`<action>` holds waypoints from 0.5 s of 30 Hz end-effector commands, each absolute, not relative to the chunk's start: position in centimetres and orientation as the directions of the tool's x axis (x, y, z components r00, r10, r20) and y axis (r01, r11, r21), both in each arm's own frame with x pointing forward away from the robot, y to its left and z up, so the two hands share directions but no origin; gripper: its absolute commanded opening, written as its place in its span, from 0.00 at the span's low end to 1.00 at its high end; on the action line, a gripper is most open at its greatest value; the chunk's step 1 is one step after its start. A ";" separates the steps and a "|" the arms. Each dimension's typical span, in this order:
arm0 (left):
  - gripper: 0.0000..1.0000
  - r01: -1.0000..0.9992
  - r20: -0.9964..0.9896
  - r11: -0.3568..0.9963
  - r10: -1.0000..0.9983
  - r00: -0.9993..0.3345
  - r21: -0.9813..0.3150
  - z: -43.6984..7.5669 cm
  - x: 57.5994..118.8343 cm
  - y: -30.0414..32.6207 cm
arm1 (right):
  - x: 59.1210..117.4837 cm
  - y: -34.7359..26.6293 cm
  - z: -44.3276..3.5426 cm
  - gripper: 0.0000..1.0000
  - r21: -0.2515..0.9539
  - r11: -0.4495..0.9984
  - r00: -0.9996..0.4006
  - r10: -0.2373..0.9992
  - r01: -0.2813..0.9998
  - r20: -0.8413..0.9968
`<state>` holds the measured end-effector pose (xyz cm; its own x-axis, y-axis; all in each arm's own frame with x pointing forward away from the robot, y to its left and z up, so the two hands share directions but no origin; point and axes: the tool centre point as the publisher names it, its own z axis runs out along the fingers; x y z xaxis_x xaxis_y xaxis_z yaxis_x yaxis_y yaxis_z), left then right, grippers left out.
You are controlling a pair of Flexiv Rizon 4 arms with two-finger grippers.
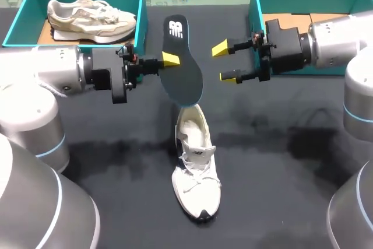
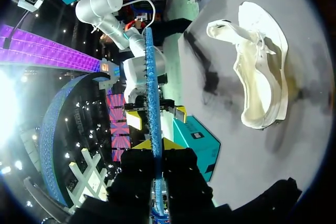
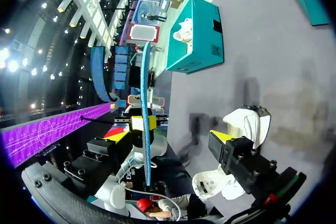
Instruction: Take the shoe out of the shoebox, open the shoe tongue, remove and reinsert the insole, then place the shoe into the shoebox
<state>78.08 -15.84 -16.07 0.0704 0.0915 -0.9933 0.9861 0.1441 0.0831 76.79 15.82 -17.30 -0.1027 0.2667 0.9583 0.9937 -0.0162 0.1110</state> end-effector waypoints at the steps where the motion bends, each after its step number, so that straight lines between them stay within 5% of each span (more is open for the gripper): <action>1: 0.00 0.987 -0.994 0.132 0.079 0.077 0.087 -16.7 79.2 -16.7 | 77.0 17.1 -16.9 1.00 0.112 0.024 -0.114 0.271 0.993 0.956; 7: 0.00 0.990 -0.994 0.109 0.068 0.084 0.091 -17.2 80.0 -17.4 | 76.4 18.0 -16.8 1.00 0.108 0.082 -0.123 0.212 0.991 0.969; 9: 0.00 0.990 -0.994 0.105 0.058 0.090 0.096 -17.3 80.2 -17.7 | 76.3 18.3 -16.9 0.86 0.093 0.089 -0.109 0.197 0.992 0.974; 15: 0.00 0.988 -0.994 0.107 0.039 0.104 0.108 -17.2 80.4 -18.3 | 76.2 19.6 -17.4 0.82 0.084 0.099 -0.099 0.158 0.992 0.982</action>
